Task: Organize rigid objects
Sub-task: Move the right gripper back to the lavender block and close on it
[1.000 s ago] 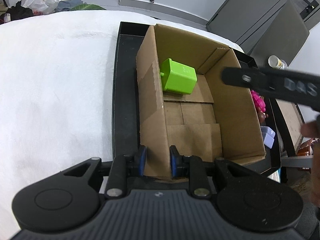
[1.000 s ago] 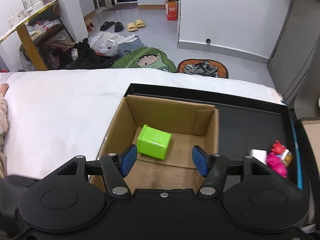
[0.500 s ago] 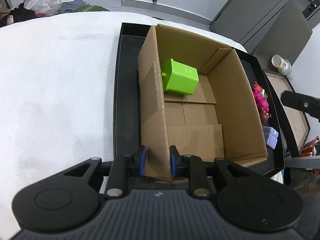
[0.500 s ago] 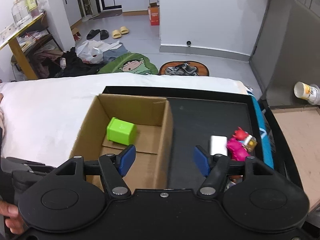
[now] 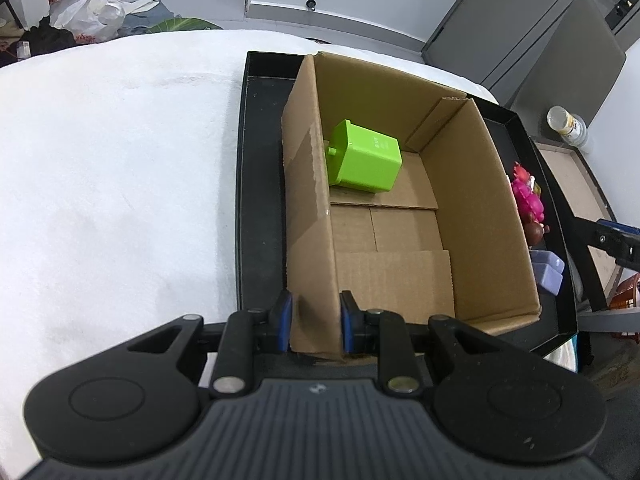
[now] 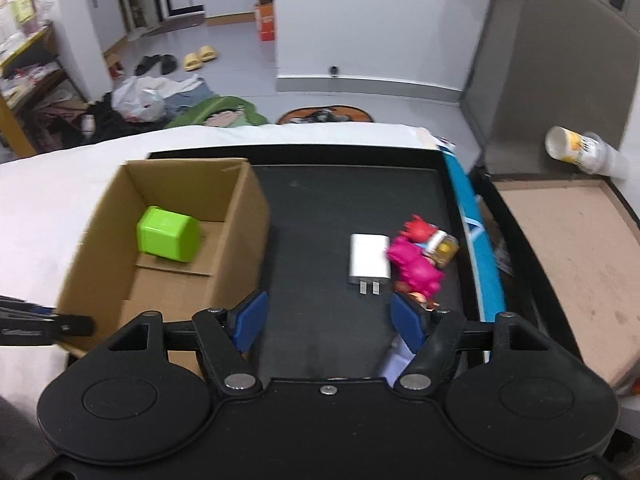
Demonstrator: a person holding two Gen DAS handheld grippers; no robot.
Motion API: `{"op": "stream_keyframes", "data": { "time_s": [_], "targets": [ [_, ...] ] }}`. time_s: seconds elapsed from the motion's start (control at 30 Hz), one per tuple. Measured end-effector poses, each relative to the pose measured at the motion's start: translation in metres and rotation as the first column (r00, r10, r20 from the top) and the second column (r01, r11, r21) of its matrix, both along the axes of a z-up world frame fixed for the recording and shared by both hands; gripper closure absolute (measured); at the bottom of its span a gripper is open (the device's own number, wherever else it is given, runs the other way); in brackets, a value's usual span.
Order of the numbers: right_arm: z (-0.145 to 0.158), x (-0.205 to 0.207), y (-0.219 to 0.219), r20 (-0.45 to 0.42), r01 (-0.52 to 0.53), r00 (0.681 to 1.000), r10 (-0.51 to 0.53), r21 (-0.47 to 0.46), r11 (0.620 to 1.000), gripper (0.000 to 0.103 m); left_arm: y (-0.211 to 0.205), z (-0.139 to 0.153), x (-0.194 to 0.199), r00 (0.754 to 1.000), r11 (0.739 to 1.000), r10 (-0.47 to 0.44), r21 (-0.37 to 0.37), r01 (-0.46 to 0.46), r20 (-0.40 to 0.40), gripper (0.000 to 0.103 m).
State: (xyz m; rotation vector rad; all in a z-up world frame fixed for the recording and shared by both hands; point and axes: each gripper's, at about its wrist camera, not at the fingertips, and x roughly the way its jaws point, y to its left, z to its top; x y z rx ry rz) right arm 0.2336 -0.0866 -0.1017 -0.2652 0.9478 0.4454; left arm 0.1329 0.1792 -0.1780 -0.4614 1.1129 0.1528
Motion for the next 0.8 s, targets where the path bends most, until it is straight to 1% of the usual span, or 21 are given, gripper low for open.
{"op": "stream_keyframes", "data": {
  "time_s": [0.1, 0.27, 0.53, 0.8],
  "targets": [
    [-0.003, 0.006, -0.01, -0.011, 0.055, 0.998, -0.055, 0.016, 0.998, 0.032, -0.001, 0.0, 0.0, 1.0, 1.0, 0.002, 0.0, -0.002, 0.003, 0.08],
    [-0.013, 0.014, -0.021, -0.038, 0.138, 0.99, -0.138, 0.001, 0.99, 0.027, 0.0, -0.001, 0.001, 1.0, 1.0, 0.0, -0.001, 0.0, -0.002, 0.08],
    [-0.032, 0.024, -0.042, -0.068, 0.244, 0.967, -0.246, -0.029, 0.969, 0.027, 0.001, -0.003, 0.004, 1.0, 1.0, 0.01, -0.005, -0.01, -0.006, 0.08],
    [-0.045, 0.034, -0.049, -0.115, 0.283, 0.951, -0.286, -0.045, 0.958, 0.027, 0.0, -0.001, 0.003, 1.0, 1.0, 0.004, 0.001, -0.004, -0.002, 0.08]
  ]
}}
